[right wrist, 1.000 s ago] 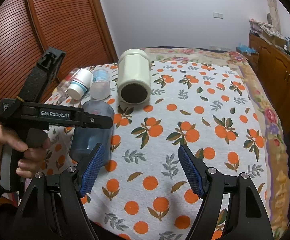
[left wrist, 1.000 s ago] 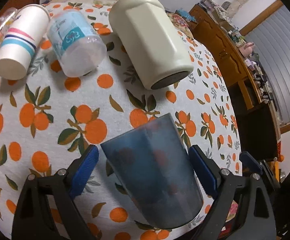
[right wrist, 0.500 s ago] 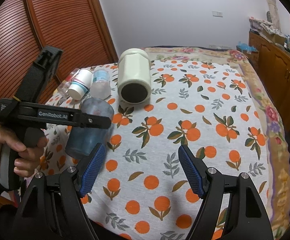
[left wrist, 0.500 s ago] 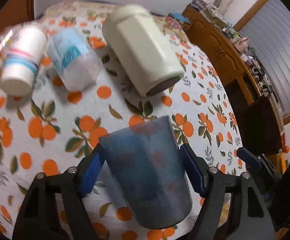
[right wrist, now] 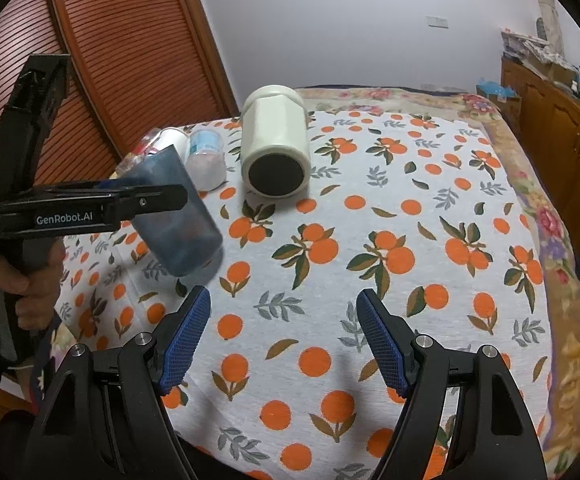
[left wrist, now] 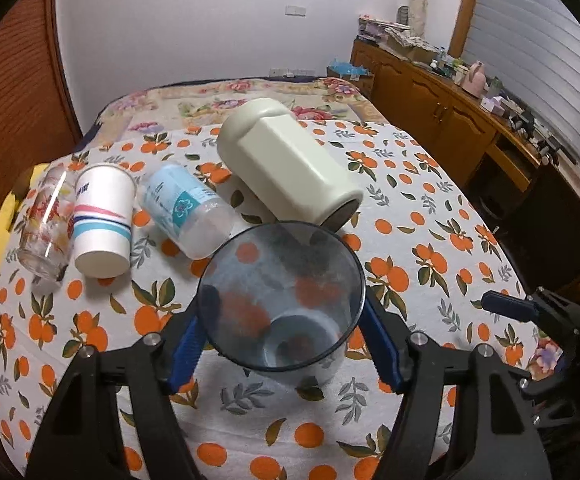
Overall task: Flip cup upright
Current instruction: 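Rotate the blue cup upright with the left gripper and lower it onto the bed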
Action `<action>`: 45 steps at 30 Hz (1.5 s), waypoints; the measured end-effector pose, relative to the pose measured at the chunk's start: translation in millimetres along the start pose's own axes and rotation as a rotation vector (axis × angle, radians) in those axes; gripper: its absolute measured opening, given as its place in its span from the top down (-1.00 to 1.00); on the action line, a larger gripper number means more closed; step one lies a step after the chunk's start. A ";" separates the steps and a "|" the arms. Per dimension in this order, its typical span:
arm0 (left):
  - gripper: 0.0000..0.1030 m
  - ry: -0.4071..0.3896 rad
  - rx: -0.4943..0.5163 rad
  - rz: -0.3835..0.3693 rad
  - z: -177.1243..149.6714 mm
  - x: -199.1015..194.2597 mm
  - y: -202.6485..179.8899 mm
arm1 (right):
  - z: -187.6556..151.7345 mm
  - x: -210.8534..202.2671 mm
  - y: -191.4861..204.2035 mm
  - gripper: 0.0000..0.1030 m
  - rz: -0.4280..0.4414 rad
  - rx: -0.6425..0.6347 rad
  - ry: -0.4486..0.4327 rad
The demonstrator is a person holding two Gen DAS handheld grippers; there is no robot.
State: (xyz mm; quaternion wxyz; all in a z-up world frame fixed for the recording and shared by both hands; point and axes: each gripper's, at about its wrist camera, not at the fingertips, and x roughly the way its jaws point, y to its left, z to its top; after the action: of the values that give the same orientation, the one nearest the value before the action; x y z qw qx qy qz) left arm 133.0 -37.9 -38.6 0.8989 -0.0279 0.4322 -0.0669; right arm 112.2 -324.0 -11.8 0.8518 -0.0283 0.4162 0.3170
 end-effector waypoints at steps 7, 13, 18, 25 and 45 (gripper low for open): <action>-0.37 0.028 0.018 -0.016 -2.7 8.6 -16.0 | -1.4 -1.6 -2.9 -0.50 -0.017 -0.001 -0.010; -0.42 0.001 0.015 -0.011 -4.6 1.9 -20.3 | -2.2 -2.7 -7.1 -0.50 -0.026 0.006 -0.013; -0.48 -0.034 0.028 -0.013 -6.4 -9.1 -23.4 | -0.9 -3.8 -7.9 -0.50 -0.026 0.014 -0.021; -0.52 -0.097 0.048 -0.006 -11.5 -26.9 -27.0 | 2.8 -12.0 -7.7 -0.50 -0.036 0.017 -0.046; -0.77 -0.326 0.076 0.039 -26.6 -103.8 -25.0 | 22.4 -51.2 16.1 -0.66 -0.090 0.023 -0.241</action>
State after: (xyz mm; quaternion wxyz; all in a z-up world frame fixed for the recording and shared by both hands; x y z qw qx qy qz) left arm 45.7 -47.4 27.8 0.9586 0.0038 0.2783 -0.0605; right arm 95.5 -330.6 43.5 0.9091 0.0011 0.3128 0.2750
